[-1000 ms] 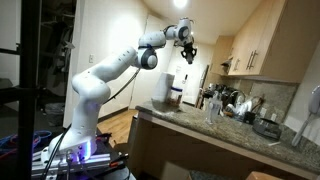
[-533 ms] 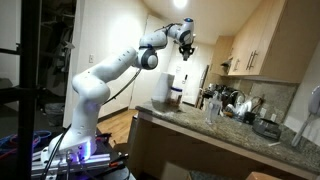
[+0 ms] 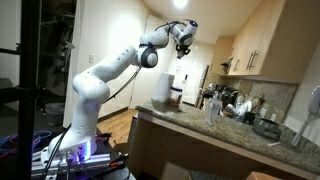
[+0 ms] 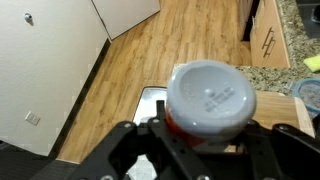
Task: Take the bottle on the tissue roll and put it on the table, then take the object and put it on the bottle
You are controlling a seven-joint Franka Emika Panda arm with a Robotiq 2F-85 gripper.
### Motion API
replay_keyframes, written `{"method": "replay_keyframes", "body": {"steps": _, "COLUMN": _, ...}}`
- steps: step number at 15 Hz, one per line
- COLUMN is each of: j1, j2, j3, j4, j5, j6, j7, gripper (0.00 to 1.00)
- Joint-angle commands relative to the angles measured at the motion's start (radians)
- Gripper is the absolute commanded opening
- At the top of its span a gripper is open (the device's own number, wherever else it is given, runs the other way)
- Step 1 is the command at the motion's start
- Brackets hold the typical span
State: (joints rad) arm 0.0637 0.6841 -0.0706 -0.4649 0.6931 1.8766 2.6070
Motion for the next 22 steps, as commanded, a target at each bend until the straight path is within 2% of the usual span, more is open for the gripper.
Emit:
{"method": "replay_keyframes", "body": {"steps": 1, "j1": -0.001, "j2": 0.000, "j3": 0.001, "j4": -0.001, "j5": 0.001, "j6": 0.000, "j7": 0.000, "gripper": 0.50}}
{"method": "replay_keyframes", "body": {"steps": 2, "j1": 0.002, "j2": -0.030, "j3": -0.016, "j4": -0.049, "j5": 0.008, "j6": -0.016, "j7": 0.000, "gripper": 0.25}}
{"method": "replay_keyframes", "body": {"steps": 4, "j1": -0.007, "j2": -0.012, "j3": 0.003, "j4": -0.013, "j5": -0.002, "j6": -0.064, "j7": -0.009, "gripper": 0.25}}
{"method": "replay_keyframes", "body": {"steps": 5, "j1": -0.045, "j2": 0.022, "j3": 0.096, "j4": 0.045, "j5": -0.058, "j6": -0.092, "j7": -0.002, "gripper": 0.25}}
{"method": "replay_keyframes", "body": {"steps": 9, "j1": -0.070, "j2": 0.057, "j3": 0.194, "j4": 0.093, "j5": -0.081, "j6": -0.098, "j7": -0.088, "gripper": 0.25}}
{"method": "replay_keyframes", "body": {"steps": 12, "j1": -0.066, "j2": 0.067, "j3": 0.193, "j4": 0.121, "j5": -0.183, "j6": -0.096, "j7": -0.140, "gripper": 0.25}}
{"method": "replay_keyframes", "body": {"steps": 15, "j1": -0.055, "j2": 0.062, "j3": 0.164, "j4": 0.137, "j5": -0.323, "j6": -0.115, "j7": -0.129, "gripper": 0.25}}
{"method": "replay_keyframes", "body": {"steps": 16, "j1": -0.052, "j2": 0.043, "j3": 0.157, "j4": 0.109, "j5": -0.361, "j6": -0.097, "j7": -0.120, "gripper": 0.25}}
{"method": "replay_keyframes", "body": {"steps": 17, "j1": -0.049, "j2": 0.021, "j3": 0.148, "j4": 0.072, "j5": -0.394, "j6": -0.070, "j7": -0.108, "gripper": 0.25}}
{"method": "replay_keyframes", "body": {"steps": 20, "j1": -0.043, "j2": 0.020, "j3": 0.147, "j4": 0.067, "j5": -0.430, "j6": -0.049, "j7": 0.018, "gripper": 0.25}}
{"method": "replay_keyframes", "body": {"steps": 21, "j1": -0.057, "j2": 0.028, "j3": 0.174, "j4": 0.070, "j5": -0.413, "j6": -0.061, "j7": -0.036, "gripper": 0.50}}
{"method": "replay_keyframes", "body": {"steps": 22, "j1": -0.055, "j2": 0.029, "j3": 0.171, "j4": 0.071, "j5": -0.421, "j6": -0.059, "j7": -0.016, "gripper": 0.50}}
